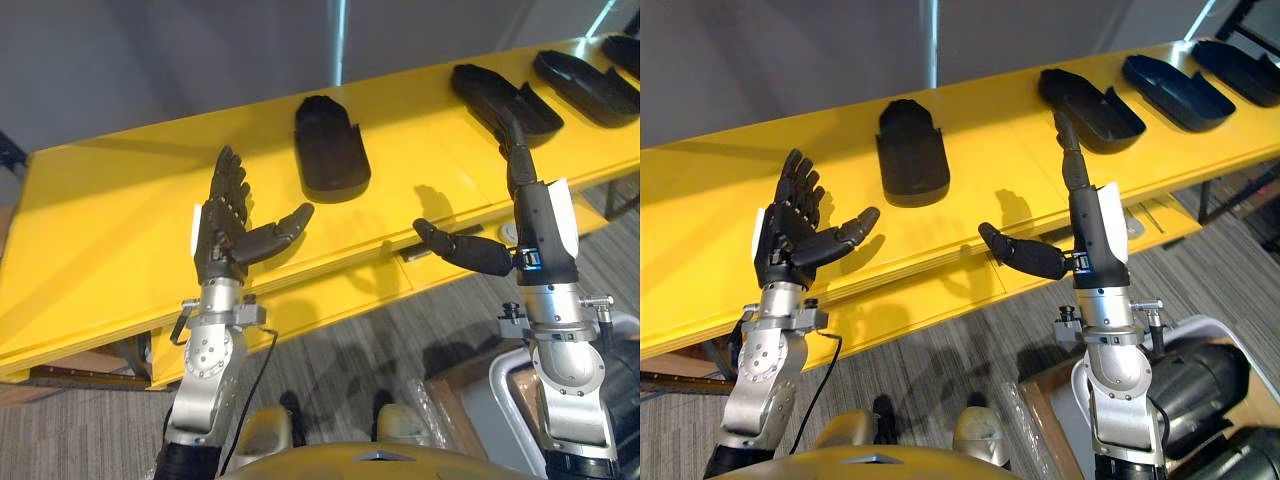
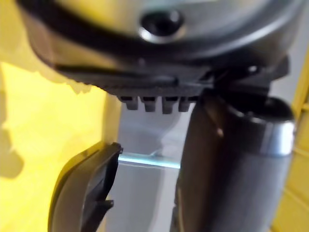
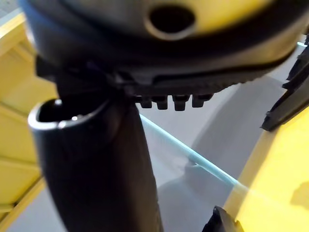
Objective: Walk over and take three plastic housings, then place them on the shelf
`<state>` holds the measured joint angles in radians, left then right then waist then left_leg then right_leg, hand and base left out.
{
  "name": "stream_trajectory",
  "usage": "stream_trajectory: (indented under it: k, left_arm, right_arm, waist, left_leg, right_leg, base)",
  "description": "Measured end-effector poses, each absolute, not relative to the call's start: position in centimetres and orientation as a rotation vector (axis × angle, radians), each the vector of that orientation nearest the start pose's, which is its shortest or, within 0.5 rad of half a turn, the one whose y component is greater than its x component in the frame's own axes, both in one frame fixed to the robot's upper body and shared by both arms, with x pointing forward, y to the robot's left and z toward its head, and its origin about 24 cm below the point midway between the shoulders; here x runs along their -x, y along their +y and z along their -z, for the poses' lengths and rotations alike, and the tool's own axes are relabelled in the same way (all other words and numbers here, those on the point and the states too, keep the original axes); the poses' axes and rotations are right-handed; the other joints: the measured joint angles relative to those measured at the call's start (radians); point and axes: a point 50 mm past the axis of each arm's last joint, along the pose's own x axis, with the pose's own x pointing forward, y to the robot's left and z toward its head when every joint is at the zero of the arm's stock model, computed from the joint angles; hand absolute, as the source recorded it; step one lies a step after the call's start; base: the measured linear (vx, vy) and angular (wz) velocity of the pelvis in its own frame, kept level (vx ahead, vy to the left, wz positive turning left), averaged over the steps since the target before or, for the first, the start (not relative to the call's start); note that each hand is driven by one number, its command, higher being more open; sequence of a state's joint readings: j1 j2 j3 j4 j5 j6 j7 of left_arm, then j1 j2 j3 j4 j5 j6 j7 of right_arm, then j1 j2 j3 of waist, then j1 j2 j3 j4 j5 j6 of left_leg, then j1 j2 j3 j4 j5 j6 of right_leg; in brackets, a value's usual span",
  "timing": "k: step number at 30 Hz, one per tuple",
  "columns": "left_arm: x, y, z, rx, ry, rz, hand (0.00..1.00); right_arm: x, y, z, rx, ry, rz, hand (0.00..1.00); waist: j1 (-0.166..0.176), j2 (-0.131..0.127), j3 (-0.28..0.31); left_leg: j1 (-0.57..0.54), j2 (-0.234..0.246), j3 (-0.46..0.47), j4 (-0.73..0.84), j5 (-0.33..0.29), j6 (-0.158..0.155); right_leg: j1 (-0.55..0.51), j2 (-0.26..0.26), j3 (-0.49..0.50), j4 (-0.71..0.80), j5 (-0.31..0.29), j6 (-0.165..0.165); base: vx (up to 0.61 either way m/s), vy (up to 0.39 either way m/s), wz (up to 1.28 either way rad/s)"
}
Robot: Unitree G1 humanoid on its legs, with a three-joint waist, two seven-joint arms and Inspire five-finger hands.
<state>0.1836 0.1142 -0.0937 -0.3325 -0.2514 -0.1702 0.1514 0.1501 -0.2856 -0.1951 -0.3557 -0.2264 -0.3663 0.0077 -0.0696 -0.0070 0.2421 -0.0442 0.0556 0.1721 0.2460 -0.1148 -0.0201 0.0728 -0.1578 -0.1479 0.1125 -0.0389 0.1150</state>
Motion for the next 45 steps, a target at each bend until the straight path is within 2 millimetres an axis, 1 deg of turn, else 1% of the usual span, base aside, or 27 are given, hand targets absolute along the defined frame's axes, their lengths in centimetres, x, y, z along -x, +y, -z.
stream_trajectory:
  k: [1, 5, 7, 8, 10, 13, 14, 15, 16, 18, 22, 23, 24, 26, 29, 31, 34, 35, 37, 39, 41, 45]
  left_arm:
    - [-21.0, 16.5, -8.8, 0.198, -0.277, -0.071, 1.00]
    - [-20.5, 16.3, -8.4, 0.187, -0.259, -0.020, 1.00]
    - [-20.4, 16.1, -8.2, 0.181, -0.254, 0.016, 1.00]
    - [-20.4, 15.7, -8.2, 0.184, -0.253, 0.055, 1.00]
    - [-20.4, 15.2, -8.2, 0.195, -0.246, 0.099, 1.00]
    - [-20.4, 14.1, -7.9, 0.204, -0.221, 0.159, 1.00]
    - [-20.4, 13.6, -7.8, 0.210, -0.209, 0.189, 1.00]
    - [-20.4, 13.3, -7.8, 0.214, -0.204, 0.200, 1.00]
    - [-20.5, 13.1, -7.8, 0.215, -0.201, 0.208, 1.00]
    - [-20.9, 12.8, -7.8, 0.212, -0.193, 0.214, 1.00]
    - [-21.6, 12.7, -7.8, 0.196, -0.183, 0.184, 1.00]
    - [-21.8, 12.9, -7.6, 0.195, -0.174, 0.166, 1.00]
    - [-21.9, 12.9, -7.5, 0.194, -0.166, 0.157, 1.00]
    - [-22.0, 13.2, -6.5, 0.189, -0.125, 0.122, 1.00]
    - [-22.2, 13.4, -5.7, 0.183, -0.090, 0.097, 1.00]
    - [-22.4, 13.5, -5.6, 0.183, -0.084, 0.067, 1.00]
    - [-22.9, 13.6, -6.0, 0.179, -0.101, 0.032, 1.00]
    - [-23.2, 13.7, -6.4, 0.131, -0.121, -0.030, 1.00]
    - [-23.5, 14.1, -6.6, 0.096, -0.145, -0.108, 1.00]
    - [-23.4, 15.0, -7.3, 0.126, -0.212, -0.232, 1.00]
    - [-23.2, 15.5, -8.0, 0.173, -0.286, -0.310, 1.00]
    - [-22.8, 15.9, -9.2, 0.218, -0.409, -0.336, 1.00]
  right_arm:
    - [-21.0, -21.2, -13.5, 0.585, -0.546, 0.067, 1.00]
    - [-22.2, -20.7, -13.0, 0.572, -0.498, 0.051, 1.00]
    - [-22.6, -20.6, -12.9, 0.545, -0.488, 0.057, 1.00]
    - [-22.7, -20.7, -12.8, 0.520, -0.483, 0.072, 1.00]
    - [-22.7, -20.9, -12.7, 0.482, -0.485, 0.100, 1.00]
    - [-22.3, -21.0, -12.2, 0.376, -0.473, 0.138, 1.00]
    - [-22.0, -21.0, -11.7, 0.301, -0.459, 0.154, 1.00]
    - [-21.8, -21.0, -11.4, 0.260, -0.449, 0.165, 1.00]
    - [-21.6, -21.1, -11.2, 0.237, -0.441, 0.172, 1.00]
    - [-20.9, -21.3, -10.3, 0.179, -0.403, 0.202, 1.00]
    - [-19.6, -21.7, -9.5, 0.102, -0.368, 0.254, 1.00]
    - [-19.3, -21.8, -9.5, 0.079, -0.371, 0.275, 1.00]
    - [-19.1, -21.9, -9.6, 0.077, -0.372, 0.281, 1.00]
    - [-18.6, -22.5, -9.4, 0.050, -0.371, 0.316, 1.00]
    - [-17.8, -23.5, -9.2, 0.062, -0.365, 0.368, 1.00]
    - [-17.3, -24.1, -9.2, 0.076, -0.364, 0.391, 1.00]
    - [-16.6, -24.7, -9.2, 0.095, -0.377, 0.416, 1.00]
    - [-16.5, -24.8, -9.4, 0.082, -0.390, 0.417, 1.00]
    - [-16.4, -24.8, -9.6, 0.077, -0.398, 0.417, 1.00]
    - [-16.0, -24.8, -9.5, 0.081, -0.398, 0.424, 1.00]
    - [-15.6, -24.8, -9.1, 0.078, -0.383, 0.434, 1.00]
    - [-15.5, -24.4, -8.8, 0.054, -0.371, 0.438, 1.00]
  waist:
    - [0.010, -0.004, -0.012]
    - [0.036, -0.011, -0.021]
    - [0.038, -0.014, -0.023]
    - [0.038, -0.016, -0.025]
    - [0.035, -0.019, -0.032]
    - [0.022, -0.020, -0.061]
    - [0.009, -0.020, -0.069]
    - [0.004, -0.019, -0.071]
    - [0.001, -0.019, -0.071]
    - [-0.017, -0.015, -0.080]
    - [-0.033, -0.005, -0.086]
    - [-0.044, -0.001, -0.089]
    - [-0.046, 0.002, -0.090]
    - [-0.063, 0.005, -0.092]
    - [-0.079, 0.008, -0.093]
    - [-0.097, 0.008, -0.093]
    - [-0.106, 0.013, -0.095]
    - [-0.119, 0.018, -0.097]
    - [-0.129, 0.022, -0.099]
    - [-0.132, 0.029, -0.102]
    - [-0.132, 0.033, -0.102]
    - [-0.129, 0.036, -0.102]
  left_leg:
    - [0.001, -0.003, -0.009, -0.007, 0.005, 0.000]
    - [-0.001, -0.008, -0.028, -0.010, 0.015, 0.000]
    - [-0.001, -0.011, -0.030, -0.013, 0.018, 0.002]
    - [-0.001, -0.013, -0.028, -0.014, 0.018, 0.002]
    - [0.000, -0.013, -0.020, -0.020, 0.018, 0.002]
    - [0.001, -0.011, -0.004, -0.024, 0.014, 0.001]
    - [0.004, -0.010, 0.005, -0.024, 0.011, 0.002]
    - [0.009, -0.010, 0.013, -0.025, 0.010, 0.001]
    - [0.015, -0.009, 0.019, -0.027, 0.009, 0.001]
    - [0.024, -0.009, 0.038, -0.040, 0.007, 0.000]
    - [0.041, -0.007, 0.070, -0.057, 0.007, 0.000]
    - [0.043, -0.007, 0.079, -0.061, 0.007, 0.000]
    - [0.044, -0.006, 0.085, -0.063, 0.007, 0.000]
    - [0.063, -0.006, 0.108, -0.078, 0.007, 0.000]
    - [0.074, -0.006, 0.129, -0.089, 0.006, 0.000]
    - [0.077, -0.006, 0.136, -0.092, 0.007, 0.000]
    - [0.092, -0.005, 0.157, -0.101, 0.005, -0.002]
    - [0.097, -0.007, 0.161, -0.110, 0.006, -0.002]
    - [0.102, -0.007, 0.164, -0.115, 0.006, -0.002]
    - [0.108, -0.007, 0.169, -0.127, 0.009, -0.003]
    - [0.109, -0.007, 0.171, -0.130, 0.009, -0.004]
    - [0.123, -0.010, 0.180, -0.145, 0.014, -0.004]
  right_leg:
    - [0.007, -0.001, -0.011, -0.007, 0.000, 0.000]
    - [0.019, -0.002, -0.036, -0.010, 0.000, -0.002]
    - [0.020, -0.005, -0.041, -0.010, 0.000, -0.002]
    - [0.019, -0.007, -0.040, -0.011, 0.001, -0.002]
    - [0.016, -0.009, -0.034, -0.013, 0.002, -0.003]
    - [0.013, -0.008, -0.018, -0.030, 0.010, -0.004]
    - [0.012, -0.007, -0.010, -0.031, 0.010, -0.005]
    - [0.011, -0.007, -0.003, -0.031, 0.010, -0.005]
    - [0.011, -0.007, 0.004, -0.031, 0.010, -0.005]
    - [0.004, -0.007, 0.024, -0.030, 0.011, -0.004]
    - [-0.007, -0.005, 0.059, -0.030, 0.014, -0.001]
    - [-0.014, -0.005, 0.070, -0.029, 0.014, -0.001]
    - [-0.018, -0.005, 0.075, -0.028, 0.015, 0.000]
    - [-0.019, -0.003, 0.099, -0.028, 0.015, 0.001]
    - [-0.026, -0.001, 0.121, -0.027, 0.016, 0.001]
    - [-0.032, -0.001, 0.130, -0.026, 0.017, 0.003]
    - [-0.033, 0.002, 0.153, -0.026, 0.017, 0.003]
    - [-0.035, 0.001, 0.154, -0.026, 0.017, 0.003]
    - [-0.035, 0.002, 0.157, -0.025, 0.017, 0.004]
    - [-0.037, 0.004, 0.166, -0.026, 0.017, 0.004]
    - [-0.038, 0.004, 0.167, -0.027, 0.017, 0.004]
    - [-0.035, 0.004, 0.173, -0.027, 0.016, 0.004]
  base:
    - [-0.02, -0.023, 0.25]
    - [-0.02, -0.011, 0.18]
    - [-0.02, 0.009, 0.07]
    - [0.00, 0.000, 0.00]
    - [-0.01, 0.019, -0.10]
    - [0.02, 0.019, -0.16]
    - [0.03, 0.013, -0.19]
    - [0.03, 0.017, -0.23]
    - [0.02, 0.017, -0.26]
    - [0.00, 0.015, -0.26]
    - [0.00, 0.013, -0.26]
    - [0.01, 0.018, -0.20]
    - [0.01, 0.020, -0.25]
    - [0.00, 0.016, -0.30]
    - [0.01, 0.014, -0.22]
    - [0.01, 0.013, -0.19]
    - [0.01, 0.015, -0.21]
    - [0.00, 0.006, -0.10]
    - [0.00, 0.004, -0.08]
    - [0.00, 0.000, -0.08]
    - [0.00, 0.000, 0.00]
    - [0.00, 0.003, -0.06]
